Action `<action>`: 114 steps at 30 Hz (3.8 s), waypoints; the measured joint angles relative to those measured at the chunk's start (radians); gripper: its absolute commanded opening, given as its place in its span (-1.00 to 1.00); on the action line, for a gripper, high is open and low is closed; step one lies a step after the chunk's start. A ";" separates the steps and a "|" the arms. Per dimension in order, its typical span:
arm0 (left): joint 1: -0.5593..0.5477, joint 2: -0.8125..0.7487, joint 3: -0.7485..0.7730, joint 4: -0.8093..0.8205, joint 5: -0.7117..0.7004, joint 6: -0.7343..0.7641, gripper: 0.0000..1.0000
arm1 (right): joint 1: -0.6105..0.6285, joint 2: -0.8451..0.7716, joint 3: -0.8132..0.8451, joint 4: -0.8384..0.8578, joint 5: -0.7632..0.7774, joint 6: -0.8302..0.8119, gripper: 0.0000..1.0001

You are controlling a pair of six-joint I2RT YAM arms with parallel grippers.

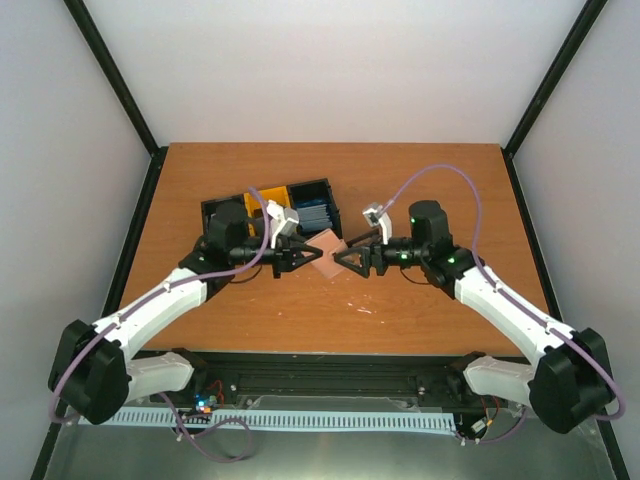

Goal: Put the credit cards into the card holder
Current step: Open the card holder at the center of the board.

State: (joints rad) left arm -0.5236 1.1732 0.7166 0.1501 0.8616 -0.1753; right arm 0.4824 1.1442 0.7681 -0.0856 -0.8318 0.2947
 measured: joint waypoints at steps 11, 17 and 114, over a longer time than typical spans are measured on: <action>0.059 -0.059 0.048 -0.065 0.117 -0.072 0.30 | 0.101 0.069 0.089 -0.021 -0.147 -0.052 -0.89; 0.066 -0.214 -0.074 0.110 0.018 -0.228 0.99 | 0.111 0.047 0.030 0.139 -0.136 0.114 -0.91; 0.018 0.348 -0.137 -0.005 -0.413 -0.571 -0.99 | 0.404 0.699 0.397 -0.315 0.816 0.442 -0.41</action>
State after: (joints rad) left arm -0.5060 1.5211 0.5800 0.1452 0.4484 -0.7460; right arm 0.8864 1.8431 1.1652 -0.4007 -0.0162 0.7368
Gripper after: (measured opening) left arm 0.088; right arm 0.318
